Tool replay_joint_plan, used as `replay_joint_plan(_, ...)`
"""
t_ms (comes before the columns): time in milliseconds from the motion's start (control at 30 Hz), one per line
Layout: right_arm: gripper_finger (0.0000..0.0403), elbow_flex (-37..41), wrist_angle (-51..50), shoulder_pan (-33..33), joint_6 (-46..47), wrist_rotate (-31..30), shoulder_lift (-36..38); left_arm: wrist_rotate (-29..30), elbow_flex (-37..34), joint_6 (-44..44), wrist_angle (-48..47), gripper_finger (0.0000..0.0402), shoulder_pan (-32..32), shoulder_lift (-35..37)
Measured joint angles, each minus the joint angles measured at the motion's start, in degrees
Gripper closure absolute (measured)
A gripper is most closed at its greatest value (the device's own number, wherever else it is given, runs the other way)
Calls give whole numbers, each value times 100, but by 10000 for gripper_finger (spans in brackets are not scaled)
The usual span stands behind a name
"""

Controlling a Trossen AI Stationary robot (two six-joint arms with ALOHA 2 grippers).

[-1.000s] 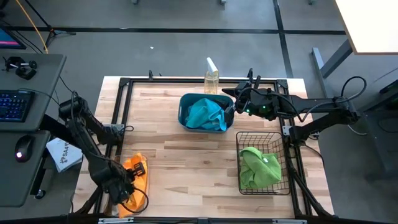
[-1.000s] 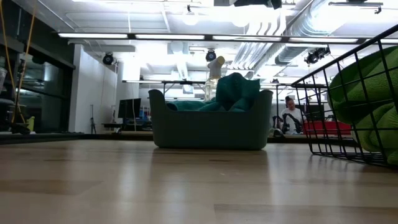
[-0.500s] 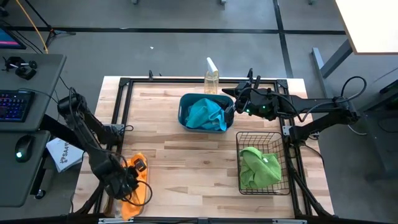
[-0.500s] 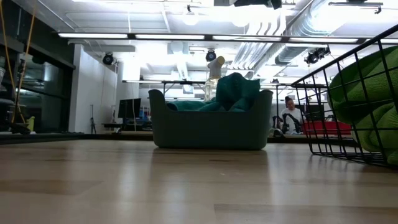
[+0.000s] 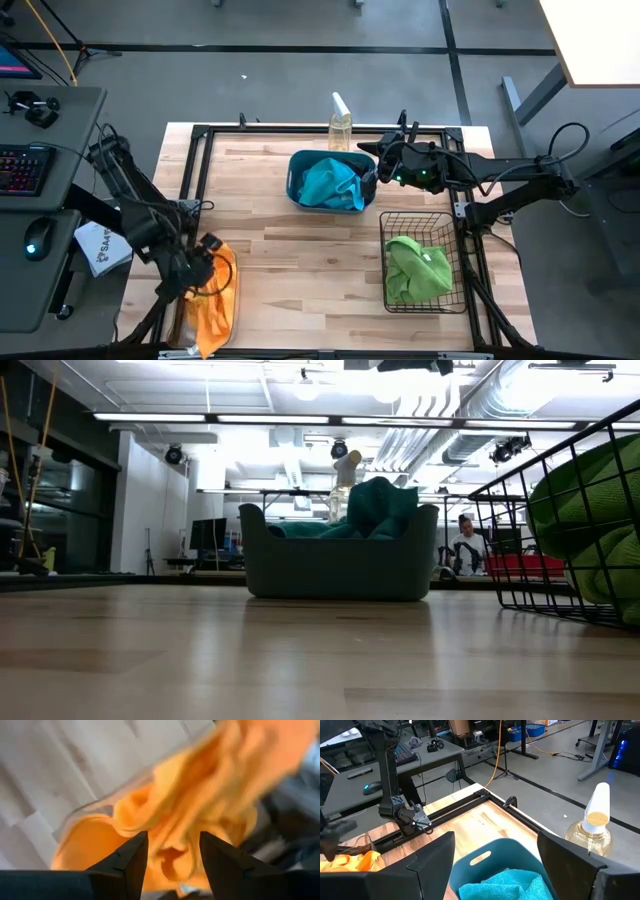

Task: Sort microfiber towel by color & place in baskets
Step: Put the orange towel into the transparent bin

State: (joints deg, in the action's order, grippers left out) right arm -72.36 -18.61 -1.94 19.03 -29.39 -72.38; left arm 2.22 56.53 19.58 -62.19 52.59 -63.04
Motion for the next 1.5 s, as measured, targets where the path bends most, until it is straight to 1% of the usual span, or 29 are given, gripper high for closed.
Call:
replay_joint_plan(33,124,0,-11,7,2,-1,0,118,26,292,11,235,-59,50)
replay_joint_plan(100,124,0,-69,11,0,-2,0,576,27,1167,-44,245,-182,81)
replay_joint_plan(167,124,0,-97,39,3,0,0,1036,-6,2032,-188,270,-299,8)
replay_joint_plan(233,124,0,-164,47,30,-4,0,1261,-112,2655,-174,313,-387,-109)
replay_joint_plan(300,124,2,-211,71,11,-4,0,1282,-255,3241,-34,369,-428,-262)
replay_joint_plan(333,124,2,-233,81,13,-3,0,1281,-317,3562,5,385,-429,-350)
replay_joint_plan(467,124,2,-266,119,4,-2,0,1372,-415,4497,-62,395,-278,-686)
replay_joint_plan(567,124,4,-276,162,2,0,0,1476,-415,5023,-51,399,-117,-930)
replay_joint_plan(667,124,4,-298,205,2,-2,0,1253,-415,5183,28,401,72,-1194)
replay_joint_plan(900,124,7,-306,235,-87,-2,0,224,-415,5043,33,401,417,-1790)
replay_joint_plan(967,124,8,-306,235,-120,0,0,116,-415,4992,-5,401,425,-1812)
replay_joint_plan(1067,124,9,-307,235,-131,0,0,115,-415,4905,-132,401,364,-1786)
replay_joint_plan(1200,124,9,-306,235,-129,0,0,145,-293,4719,-614,401,159,-1461)
replay_joint_plan(1367,124,9,-306,235,-129,0,0,367,3,4632,-1092,401,50,-649)
replay_joint_plan(1433,124,9,-306,235,-106,0,0,372,101,4724,-1085,401,51,-315)
replay_joint_plan(1500,124,9,-304,235,-107,0,0,332,158,4816,-705,401,73,-1)
